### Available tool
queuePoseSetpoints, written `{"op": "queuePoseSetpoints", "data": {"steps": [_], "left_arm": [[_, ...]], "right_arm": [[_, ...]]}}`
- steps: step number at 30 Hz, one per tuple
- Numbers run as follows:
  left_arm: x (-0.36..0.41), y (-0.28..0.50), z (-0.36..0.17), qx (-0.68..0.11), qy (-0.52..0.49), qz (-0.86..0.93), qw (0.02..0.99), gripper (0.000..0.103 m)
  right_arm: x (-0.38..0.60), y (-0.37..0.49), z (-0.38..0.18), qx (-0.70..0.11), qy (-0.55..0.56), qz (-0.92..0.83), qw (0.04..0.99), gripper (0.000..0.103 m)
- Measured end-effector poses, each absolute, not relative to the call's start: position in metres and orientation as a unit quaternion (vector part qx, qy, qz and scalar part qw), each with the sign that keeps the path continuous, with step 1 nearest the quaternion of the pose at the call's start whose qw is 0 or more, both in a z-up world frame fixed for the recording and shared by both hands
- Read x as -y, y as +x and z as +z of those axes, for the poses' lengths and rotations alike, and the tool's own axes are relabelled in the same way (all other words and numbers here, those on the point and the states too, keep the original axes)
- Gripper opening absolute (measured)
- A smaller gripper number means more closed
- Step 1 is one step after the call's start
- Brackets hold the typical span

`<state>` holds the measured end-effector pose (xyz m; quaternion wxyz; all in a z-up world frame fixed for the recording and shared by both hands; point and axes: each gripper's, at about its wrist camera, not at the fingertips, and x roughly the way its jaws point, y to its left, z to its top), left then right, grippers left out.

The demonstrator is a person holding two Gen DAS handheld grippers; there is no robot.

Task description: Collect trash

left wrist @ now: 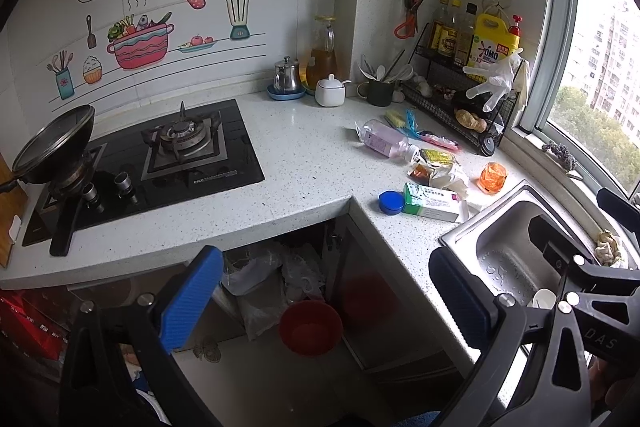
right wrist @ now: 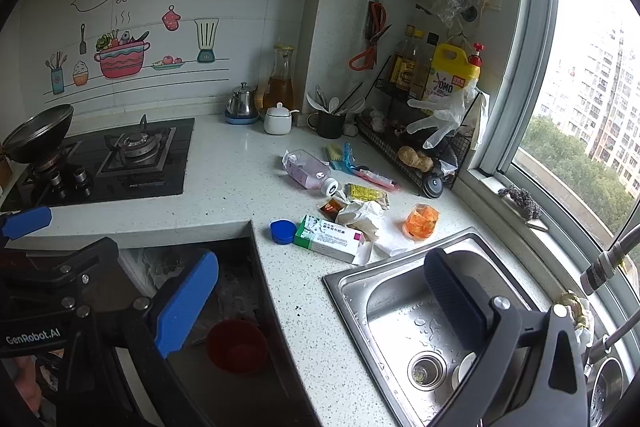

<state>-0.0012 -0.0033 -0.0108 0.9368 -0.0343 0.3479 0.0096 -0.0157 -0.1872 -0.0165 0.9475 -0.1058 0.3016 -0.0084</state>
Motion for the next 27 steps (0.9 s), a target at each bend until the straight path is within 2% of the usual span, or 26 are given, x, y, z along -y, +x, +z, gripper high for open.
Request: {"op": "queuePoseSetpoints", "data": {"steps": [17,27], "left_arm": [[0.005,0.009,-0.015,-0.351,-0.023,-0.005,0.936,0.103],[0.005,0.041,-0.024,-0.366,-0.041,-0.015,0.930,0.103]], "right_arm": [[0.188,-0.006,-0.021,-0.308,-0.105,-0.018,0.945,0.103],[0.193,0.018,-0.030,-0.322,-0.104,-0.025,0.941,0.103]]}}
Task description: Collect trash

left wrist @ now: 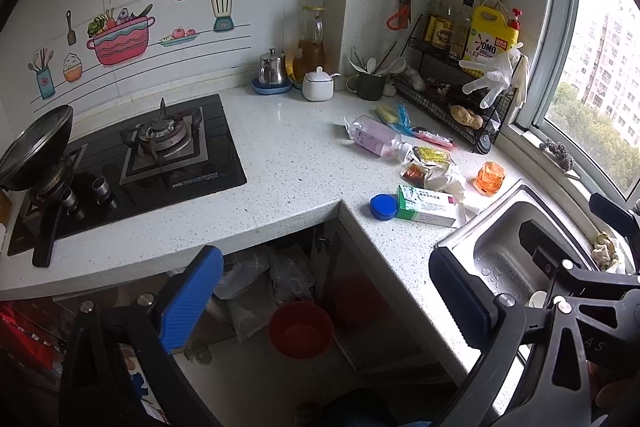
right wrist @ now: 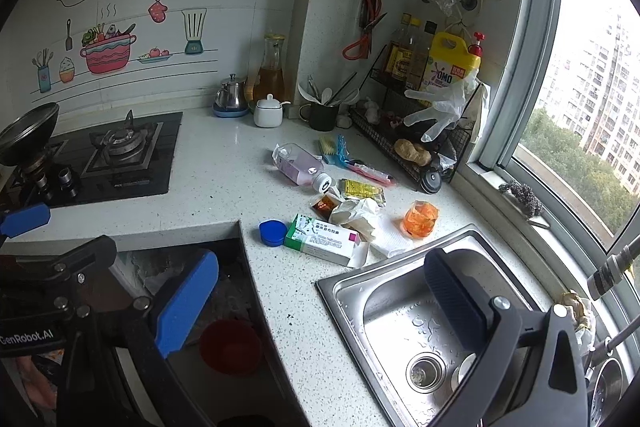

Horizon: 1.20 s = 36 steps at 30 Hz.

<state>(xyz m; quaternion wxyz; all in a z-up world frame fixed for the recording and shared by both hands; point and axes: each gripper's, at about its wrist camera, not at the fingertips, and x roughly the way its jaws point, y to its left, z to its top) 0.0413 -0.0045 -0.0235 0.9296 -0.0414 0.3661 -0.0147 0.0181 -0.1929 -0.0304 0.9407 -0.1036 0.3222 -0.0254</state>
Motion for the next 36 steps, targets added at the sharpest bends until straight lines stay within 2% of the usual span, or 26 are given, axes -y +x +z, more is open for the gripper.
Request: {"op": "queuePoseSetpoints", "data": {"steps": [9,22,29,36], "left_arm": [[0.013,0.114,-0.045,-0.406,0.000,-0.021,0.914,0.103],[-0.001,0.303,-0.073,-0.454,0.026,-0.049,0.889,0.103],[-0.018,0.390,-0.110,-0.484,0.045,-0.052,0.872,0.103],[-0.024,0.445,-0.150,-0.516,0.050,-0.054,0.853,0.103]], "right_arm": [[0.203,0.080,-0.054,-0.355,-0.097,-0.031,0.929,0.103],[0.210,0.247,-0.072,-0.408,-0.126,-0.023,0.904,0.103],[0.192,0.335,-0.110,-0.449,-0.167,0.005,0.878,0.103],[0.186,0.397,-0.160,-0.511,-0.199,0.044,0.835,0.103]]}}
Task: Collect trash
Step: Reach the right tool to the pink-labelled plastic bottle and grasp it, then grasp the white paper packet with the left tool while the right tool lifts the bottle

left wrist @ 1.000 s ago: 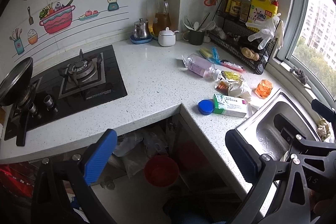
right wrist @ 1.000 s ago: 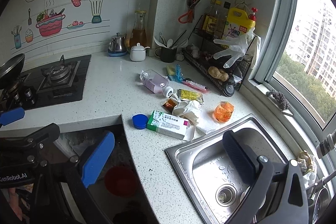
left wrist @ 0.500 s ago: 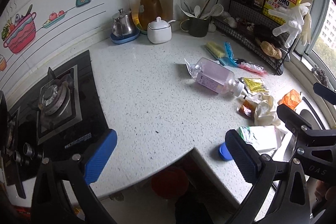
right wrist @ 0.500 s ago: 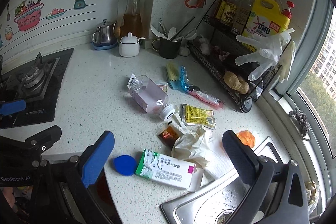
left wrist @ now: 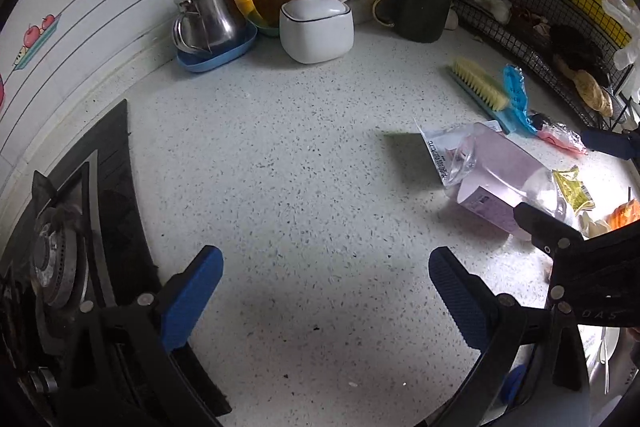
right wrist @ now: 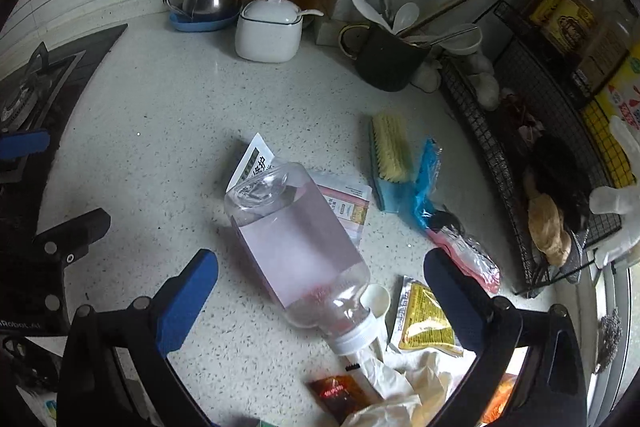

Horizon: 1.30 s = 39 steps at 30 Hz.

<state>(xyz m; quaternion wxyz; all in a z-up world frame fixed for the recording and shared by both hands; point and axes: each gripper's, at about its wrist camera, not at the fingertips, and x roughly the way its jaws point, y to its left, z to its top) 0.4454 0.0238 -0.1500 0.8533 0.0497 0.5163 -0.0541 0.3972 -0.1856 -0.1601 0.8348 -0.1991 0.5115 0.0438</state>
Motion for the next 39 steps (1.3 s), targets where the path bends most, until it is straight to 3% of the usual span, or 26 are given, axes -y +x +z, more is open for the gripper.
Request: {"op": "queuePoseSetpoints", "data": {"steps": [9,12,13,28,36,38,39], "left_arm": [[-0.015,0.471,-0.176,-0.542,0.053,-0.069,0.836,0.103],[-0.013,0.474,-0.178,-0.546,0.054,-0.074,0.833,0.103],[-0.013,0.475,-0.178,-0.546,0.053,-0.075,0.833,0.103],[0.013,0.501,-0.150,-0.537,0.053,-0.128,0.832,0.103],[0.038,0.537,-0.165,-0.550,0.085,-0.137,0.820,0.103],[0.041,0.547,-0.173,-0.559,0.087,-0.137,0.813,0.099],[0.042,0.552,-0.177,-0.563,0.085,-0.137,0.810,0.092]], "right_arm": [[0.188,0.423,-0.196,-0.571,-0.199,0.096,0.791,0.102],[0.188,0.426,-0.200,-0.583,-0.192,0.108,0.782,0.087],[0.189,0.426,-0.200,-0.583,-0.187,0.112,0.782,0.086],[0.235,0.381,-0.151,-0.537,-0.071,0.016,0.840,0.074],[0.249,0.383,-0.148,-0.520,-0.044,-0.049,0.852,0.072],[0.252,0.389,-0.152,-0.523,-0.040,-0.056,0.850,0.072],[0.253,0.393,-0.153,-0.525,-0.037,-0.058,0.849,0.072]]}}
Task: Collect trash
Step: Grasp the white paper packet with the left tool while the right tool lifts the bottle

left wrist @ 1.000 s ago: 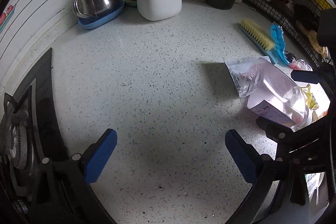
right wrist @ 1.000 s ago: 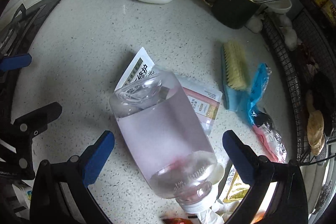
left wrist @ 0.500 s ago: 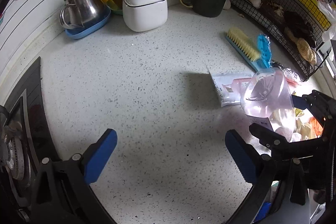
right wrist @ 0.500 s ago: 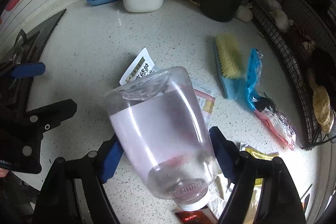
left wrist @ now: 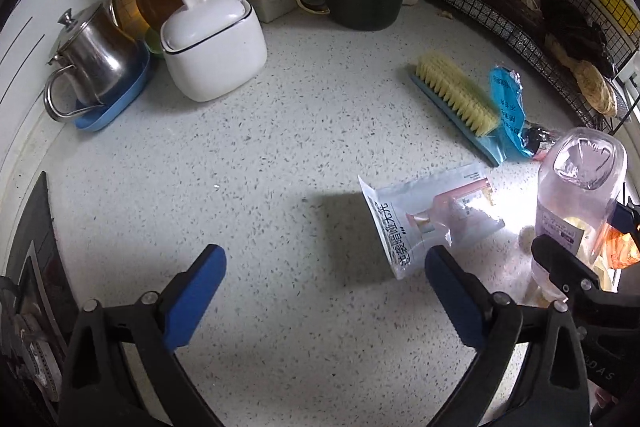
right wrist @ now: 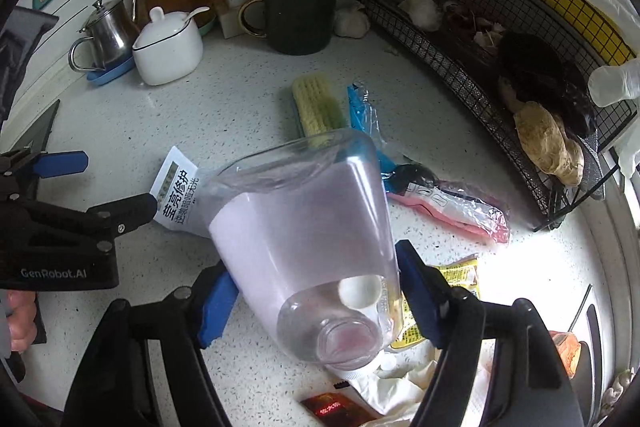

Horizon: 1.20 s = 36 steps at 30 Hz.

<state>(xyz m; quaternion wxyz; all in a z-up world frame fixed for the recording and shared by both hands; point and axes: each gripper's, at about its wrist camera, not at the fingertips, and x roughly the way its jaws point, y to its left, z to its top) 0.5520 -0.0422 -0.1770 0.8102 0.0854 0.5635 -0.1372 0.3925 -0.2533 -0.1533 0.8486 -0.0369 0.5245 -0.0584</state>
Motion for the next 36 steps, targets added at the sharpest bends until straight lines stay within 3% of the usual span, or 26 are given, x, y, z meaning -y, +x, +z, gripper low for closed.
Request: {"op": "queuePoseSetpoints", "data": {"steps": [4,11,15,18,19,27,36], "left_arm": [[0.044,0.567,-0.193,-0.588,0.076,-0.135,0.794,0.071],[0.046,0.566,-0.208,-0.597,0.070,-0.147,0.786,0.047],[0.052,0.563,-0.207,-0.595,0.070,-0.159,0.785,0.016],[0.057,0.557,-0.204,-0.587,0.081,-0.154,0.791,0.010],[0.058,0.553,-0.202,-0.584,0.082,-0.154,0.793,0.002],[0.038,0.501,-0.163,-0.554,0.074,-0.130,0.819,0.000],[-0.003,0.391,-0.102,-0.507,0.067,-0.074,0.856,0.000]], "right_arm": [[0.254,0.401,-0.158,-0.531,-0.025,-0.064,0.844,0.072],[0.253,0.414,-0.165,-0.538,-0.016,-0.062,0.841,0.071],[0.256,0.416,-0.166,-0.538,-0.009,-0.061,0.841,0.071],[0.256,0.410,-0.163,-0.536,-0.009,-0.060,0.842,0.071],[0.256,0.409,-0.161,-0.536,-0.010,-0.059,0.842,0.071],[0.240,0.375,-0.134,-0.508,-0.038,-0.025,0.860,0.069],[0.201,0.294,-0.093,-0.457,-0.060,0.046,0.886,0.068]]}}
